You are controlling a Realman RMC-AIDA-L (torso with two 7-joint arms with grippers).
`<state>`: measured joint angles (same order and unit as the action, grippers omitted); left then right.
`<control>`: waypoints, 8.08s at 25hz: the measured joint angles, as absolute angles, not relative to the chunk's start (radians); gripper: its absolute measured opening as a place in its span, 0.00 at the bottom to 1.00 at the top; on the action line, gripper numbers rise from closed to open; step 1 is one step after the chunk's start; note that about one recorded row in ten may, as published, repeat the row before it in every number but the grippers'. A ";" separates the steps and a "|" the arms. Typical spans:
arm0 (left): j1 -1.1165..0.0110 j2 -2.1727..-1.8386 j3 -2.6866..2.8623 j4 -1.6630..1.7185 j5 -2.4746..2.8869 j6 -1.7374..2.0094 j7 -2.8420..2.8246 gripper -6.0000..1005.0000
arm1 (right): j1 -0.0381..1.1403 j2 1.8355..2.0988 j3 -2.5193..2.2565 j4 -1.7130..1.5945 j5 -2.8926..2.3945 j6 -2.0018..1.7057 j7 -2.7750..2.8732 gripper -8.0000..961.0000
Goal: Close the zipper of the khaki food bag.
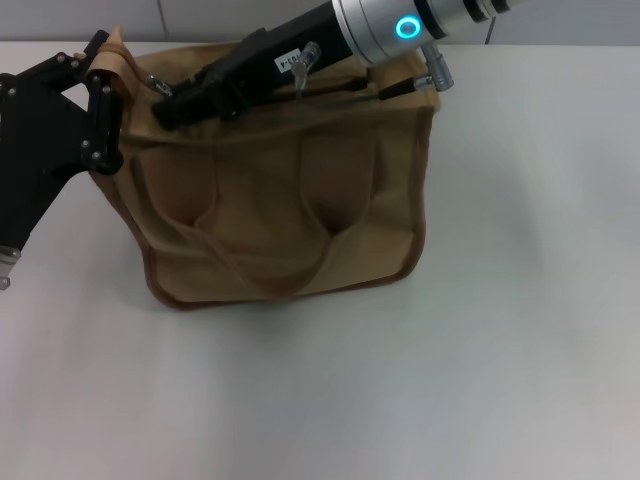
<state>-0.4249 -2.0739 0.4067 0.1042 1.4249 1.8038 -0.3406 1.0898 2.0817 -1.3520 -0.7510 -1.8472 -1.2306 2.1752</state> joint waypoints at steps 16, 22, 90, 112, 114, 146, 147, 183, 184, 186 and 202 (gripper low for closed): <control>-0.420 -2.074 0.406 0.103 1.425 1.805 -0.341 0.10 | 1.036 2.082 -1.347 -0.814 -1.842 -1.239 2.131 0.13; -0.419 -2.074 0.405 0.103 1.422 1.798 -0.340 0.10 | 1.002 2.082 -1.327 -0.835 -1.840 -1.243 2.117 0.12; -0.417 -2.070 0.411 0.111 1.424 1.793 -0.368 0.12 | 0.856 2.085 -1.483 -0.940 -1.671 -1.132 1.755 0.12; -0.417 -2.069 0.399 0.115 1.417 1.771 -0.390 0.13 | 0.714 2.086 -1.368 -0.963 -1.615 -1.214 1.657 0.12; -0.415 -2.069 0.399 0.115 1.417 1.770 -0.390 0.13 | 0.695 2.086 -1.348 -0.962 -1.598 -1.229 1.641 0.12; -0.412 -2.074 0.407 0.094 1.423 1.750 -0.394 0.13 | 0.696 2.077 -1.098 -0.862 -1.671 -1.413 1.660 0.03; -0.412 -2.074 0.407 0.093 1.423 1.752 -0.394 0.13 | 0.716 2.078 -1.099 -0.853 -1.695 -1.403 1.673 0.09; -0.392 -2.072 0.449 0.094 1.420 1.831 -0.393 0.14 | 0.670 2.088 -1.337 -1.029 -1.765 -1.247 1.858 0.01; -0.391 -2.071 0.449 0.094 1.420 1.829 -0.393 0.14 | 0.656 2.088 -1.334 -1.044 -1.762 -1.250 1.858 0.01; -0.391 -2.071 0.449 0.094 1.419 1.827 -0.393 0.14 | 0.639 2.088 -1.333 -1.062 -1.750 -1.256 1.854 0.01; -0.391 -2.073 0.456 0.095 1.422 1.838 -0.393 0.15 | 0.802 2.083 -1.332 -0.878 -1.717 -1.221 1.925 0.11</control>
<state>-0.3911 -2.0729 0.4557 0.0947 1.4217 1.8380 -0.3927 0.8015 2.0829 -1.3322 -0.8778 -1.7174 -1.2208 1.9251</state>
